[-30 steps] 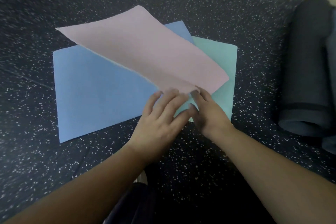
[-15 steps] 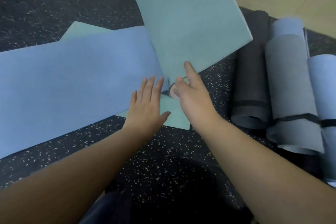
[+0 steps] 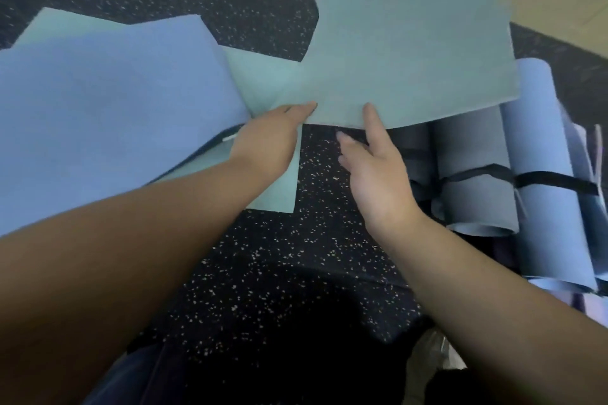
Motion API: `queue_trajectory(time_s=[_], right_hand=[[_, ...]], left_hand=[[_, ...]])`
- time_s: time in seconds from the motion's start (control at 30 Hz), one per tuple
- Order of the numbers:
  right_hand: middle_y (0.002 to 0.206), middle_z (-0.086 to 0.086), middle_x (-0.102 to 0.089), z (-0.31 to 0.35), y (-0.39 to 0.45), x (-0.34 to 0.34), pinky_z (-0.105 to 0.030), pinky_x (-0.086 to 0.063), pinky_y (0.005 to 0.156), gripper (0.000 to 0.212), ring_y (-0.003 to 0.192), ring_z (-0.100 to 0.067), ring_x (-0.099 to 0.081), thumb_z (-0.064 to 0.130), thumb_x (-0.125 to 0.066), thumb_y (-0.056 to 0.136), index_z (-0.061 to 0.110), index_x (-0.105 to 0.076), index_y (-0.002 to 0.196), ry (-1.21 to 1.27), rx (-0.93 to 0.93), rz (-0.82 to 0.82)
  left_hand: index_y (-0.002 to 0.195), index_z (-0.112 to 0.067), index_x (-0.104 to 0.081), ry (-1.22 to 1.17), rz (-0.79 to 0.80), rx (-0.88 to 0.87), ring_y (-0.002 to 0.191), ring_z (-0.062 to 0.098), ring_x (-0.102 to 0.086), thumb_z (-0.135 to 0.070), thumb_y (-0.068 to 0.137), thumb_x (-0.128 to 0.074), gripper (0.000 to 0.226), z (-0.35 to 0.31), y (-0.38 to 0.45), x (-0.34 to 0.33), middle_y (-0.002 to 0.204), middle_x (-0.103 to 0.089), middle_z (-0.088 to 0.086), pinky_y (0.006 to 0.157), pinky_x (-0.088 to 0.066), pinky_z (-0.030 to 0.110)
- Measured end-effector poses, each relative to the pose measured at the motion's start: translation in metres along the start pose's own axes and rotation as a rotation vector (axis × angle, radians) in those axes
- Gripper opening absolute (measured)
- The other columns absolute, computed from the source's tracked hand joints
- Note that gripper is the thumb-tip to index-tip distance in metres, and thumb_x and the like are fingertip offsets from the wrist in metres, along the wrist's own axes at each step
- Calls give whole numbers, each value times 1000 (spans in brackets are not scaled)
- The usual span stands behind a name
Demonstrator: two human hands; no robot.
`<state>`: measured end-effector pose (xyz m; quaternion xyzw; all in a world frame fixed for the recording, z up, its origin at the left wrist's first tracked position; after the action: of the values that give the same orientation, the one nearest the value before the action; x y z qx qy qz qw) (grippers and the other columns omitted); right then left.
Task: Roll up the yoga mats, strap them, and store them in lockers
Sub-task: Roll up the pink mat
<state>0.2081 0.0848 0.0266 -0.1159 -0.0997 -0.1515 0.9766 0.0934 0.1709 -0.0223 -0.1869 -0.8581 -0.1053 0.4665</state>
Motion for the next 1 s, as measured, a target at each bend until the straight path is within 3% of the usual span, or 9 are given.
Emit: queue_trajectory(time_s=[0.03,0.13,0.27,0.37,0.43,0.5,0.6,0.77,1.0], right_hand=[[106,27,-52,-4,1,9,-25,-46,97,50,97,2,-55,11,-44,98,28,-35,144,-88,1,-33],[107,1,-43,-21,-2,27,-17,-42,70,55,74,-1,-47,15,-46,94,25,-29,145,-340,-44,0],[122,-7,-53,-36,-19,44,-37,-47,91,64,101,-20,-58,23,-50,94,22,-14,147,-738,0,116],[109,-5,-63,-49,-38,45,-36,-49,77,63,93,-26,-61,31,-42,98,18,-7,148,-1242,-10,302],[96,-1,-61,-51,-48,43,-31,-41,65,49,86,-26,-58,33,-38,99,19,-21,143,-1394,28,336],[101,0,-57,-51,-53,37,-31,-38,65,30,96,-25,-56,35,-37,99,22,-42,126,-1429,97,325],[106,-2,-46,-64,-55,20,-30,-40,72,29,107,-22,-48,38,-36,100,20,-53,113,-1451,145,404],[116,-3,-46,-94,-53,-15,-32,-43,77,31,107,-23,-47,37,-29,103,19,-52,115,-1377,124,543],[97,-6,-60,-118,-50,-44,-34,-32,68,24,87,-28,-53,34,-32,103,22,-43,86,-1194,60,574]], left_hand=[[148,-26,-35,-18,-43,-40,129,25,-44,5,93,-35,63,-9,2,4,148,-42,2,104,-39,40],[136,-21,-53,34,-168,-154,127,23,-49,11,88,-38,60,-31,6,16,139,-53,2,113,-28,39],[109,-18,-72,199,-301,-439,99,29,-65,10,75,-44,52,-48,-9,25,107,-71,3,109,-23,43],[90,-18,-76,268,-369,-693,78,24,-67,-2,81,-44,37,-59,-44,25,85,-73,-3,100,-26,41],[90,-19,-76,282,-334,-723,74,23,-65,-4,83,-43,37,-57,-69,19,83,-72,-5,94,-30,38],[94,-21,-75,300,-290,-698,73,22,-63,-3,85,-45,37,-43,-91,9,86,-72,-7,87,-32,34],[101,-24,-73,284,-183,-614,75,21,-60,-7,82,-59,29,-13,-114,-6,93,-71,-12,80,-30,31],[102,-25,-72,274,-84,-462,74,19,-53,-15,75,-42,41,30,-132,-13,89,-70,-10,70,-28,30],[103,-27,-56,318,21,-272,61,22,-59,-15,66,-41,42,69,-157,-28,76,-68,-6,56,-46,28]])
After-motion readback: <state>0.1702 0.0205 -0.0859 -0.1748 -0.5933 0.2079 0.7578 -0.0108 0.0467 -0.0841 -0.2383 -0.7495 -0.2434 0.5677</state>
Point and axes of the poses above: each hand's wrist, its own y-axis towards the middle knuckle, its own x-axis out of the back of the hand, z = x × y, the point moved 6 cm from there along y, towards the middle knuckle
